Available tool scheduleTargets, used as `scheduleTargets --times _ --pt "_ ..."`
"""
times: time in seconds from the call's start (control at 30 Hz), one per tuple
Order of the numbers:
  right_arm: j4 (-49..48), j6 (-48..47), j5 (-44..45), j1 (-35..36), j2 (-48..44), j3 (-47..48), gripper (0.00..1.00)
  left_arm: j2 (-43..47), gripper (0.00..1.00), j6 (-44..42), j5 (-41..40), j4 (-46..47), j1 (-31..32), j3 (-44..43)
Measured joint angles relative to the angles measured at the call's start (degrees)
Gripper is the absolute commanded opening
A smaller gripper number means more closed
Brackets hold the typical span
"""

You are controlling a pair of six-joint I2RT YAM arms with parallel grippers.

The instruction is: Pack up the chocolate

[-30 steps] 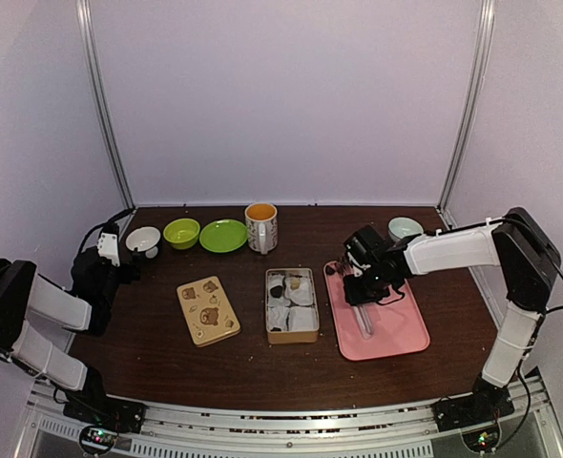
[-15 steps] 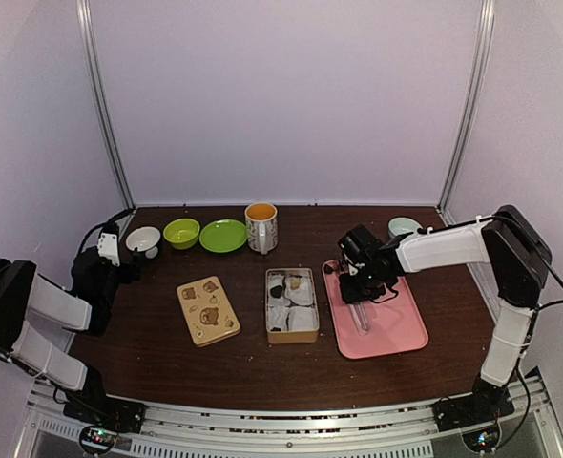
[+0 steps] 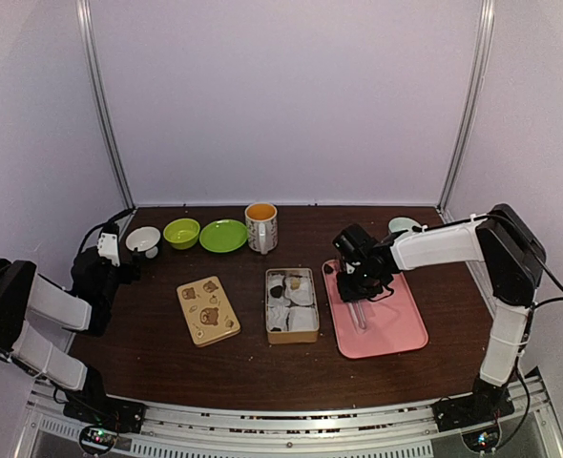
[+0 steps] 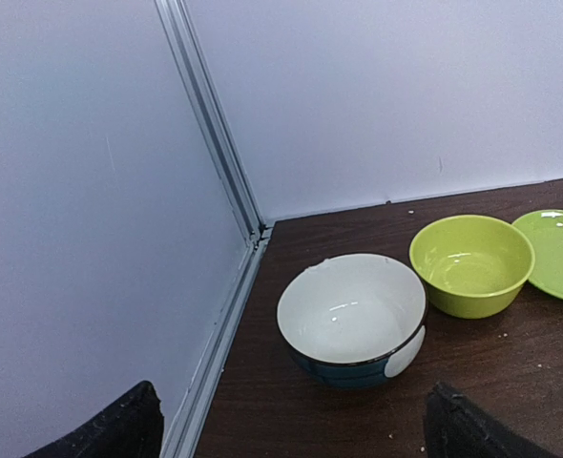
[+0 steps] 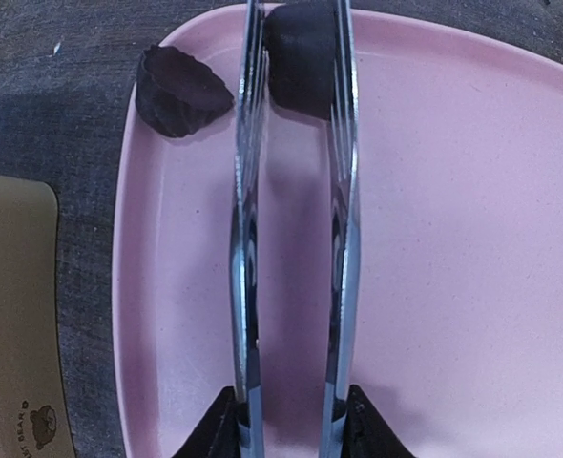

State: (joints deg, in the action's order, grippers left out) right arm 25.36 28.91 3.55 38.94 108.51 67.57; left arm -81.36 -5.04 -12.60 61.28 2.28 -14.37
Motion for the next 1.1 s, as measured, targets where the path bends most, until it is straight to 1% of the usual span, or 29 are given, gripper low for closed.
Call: scheduleTargets --times 0.1,0.27,0.6,0.73,0.87,0.97,1.1 --pt "0.09 0.09 0.28 0.0 0.02 0.0 0.3 0.0 0.98 0.02 0.0 0.0 0.0 0.0" --pt "-1.2 0.09 0.59 0.0 -0.63 -1.18 0.3 0.0 0.98 0.02 0.0 0.0 0.0 0.0" --pt "-2.71 -0.46 0.96 0.0 -7.85 -8.44 0.29 0.0 0.98 0.0 0.0 0.0 0.0 0.0" --pt "-4.59 -2.8 -2.4 0.0 -13.03 -11.78 0.29 0.0 0.98 0.0 0.02 -0.02 0.0 0.0" --pt "-7.48 -6.12 -8.66 0.28 -18.47 -15.72 0.28 0.0 0.98 0.02 0.0 0.0 0.0 0.0" --pt "-8.9 -8.81 -13.0 1.4 -21.79 -17.88 0.27 0.0 0.98 0.02 0.0 0.0 0.0 0.0" --pt "-9.86 -11.32 -16.57 3.8 -25.27 -19.78 0.27 0.0 0.98 0.02 0.0 0.0 0.0 0.0"
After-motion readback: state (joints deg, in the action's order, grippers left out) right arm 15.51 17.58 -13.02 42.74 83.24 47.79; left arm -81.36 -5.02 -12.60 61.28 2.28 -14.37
